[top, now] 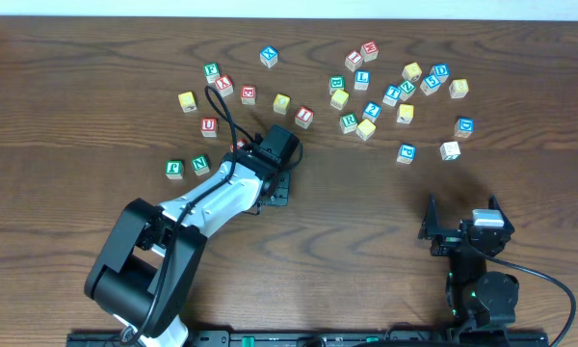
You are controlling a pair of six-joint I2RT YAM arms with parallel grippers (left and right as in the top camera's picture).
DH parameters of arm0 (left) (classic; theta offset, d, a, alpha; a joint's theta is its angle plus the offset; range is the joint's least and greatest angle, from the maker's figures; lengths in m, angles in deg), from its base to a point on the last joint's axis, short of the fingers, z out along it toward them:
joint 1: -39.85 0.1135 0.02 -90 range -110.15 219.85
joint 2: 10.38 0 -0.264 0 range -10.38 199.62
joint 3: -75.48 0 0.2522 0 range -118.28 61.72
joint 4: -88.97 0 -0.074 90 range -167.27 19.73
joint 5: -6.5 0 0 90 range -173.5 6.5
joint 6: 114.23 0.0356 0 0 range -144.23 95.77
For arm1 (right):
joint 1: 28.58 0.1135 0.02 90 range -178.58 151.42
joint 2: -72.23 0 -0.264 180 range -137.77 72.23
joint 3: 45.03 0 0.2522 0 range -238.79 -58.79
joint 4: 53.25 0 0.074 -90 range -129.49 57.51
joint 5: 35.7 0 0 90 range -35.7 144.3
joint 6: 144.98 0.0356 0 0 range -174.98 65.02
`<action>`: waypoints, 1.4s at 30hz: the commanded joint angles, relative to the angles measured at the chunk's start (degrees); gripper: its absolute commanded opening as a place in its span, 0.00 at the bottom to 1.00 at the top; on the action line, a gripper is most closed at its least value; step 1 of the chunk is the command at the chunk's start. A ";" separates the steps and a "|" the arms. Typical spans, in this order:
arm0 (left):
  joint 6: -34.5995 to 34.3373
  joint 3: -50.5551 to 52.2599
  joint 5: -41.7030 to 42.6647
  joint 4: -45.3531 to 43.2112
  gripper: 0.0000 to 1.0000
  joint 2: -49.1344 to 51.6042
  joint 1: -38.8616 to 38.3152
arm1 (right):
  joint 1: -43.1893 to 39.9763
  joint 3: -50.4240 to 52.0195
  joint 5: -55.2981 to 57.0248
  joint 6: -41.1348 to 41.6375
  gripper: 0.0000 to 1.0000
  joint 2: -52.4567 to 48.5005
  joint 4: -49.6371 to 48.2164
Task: Spell out CORL
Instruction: 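Lower the C block onto the table and open the left gripper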
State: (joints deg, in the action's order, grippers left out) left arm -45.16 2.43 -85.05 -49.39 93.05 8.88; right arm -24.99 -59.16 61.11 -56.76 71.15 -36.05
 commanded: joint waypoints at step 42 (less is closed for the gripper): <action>1.03 -6.58 -0.15 4.07 0.54 0.59 0.02 | -0.17 0.04 -0.35 -0.46 0.99 0.07 0.24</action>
State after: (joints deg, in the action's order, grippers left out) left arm -44.90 -1.24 -84.98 -45.83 93.23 8.88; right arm -24.99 -59.16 61.14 -56.76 71.15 -36.05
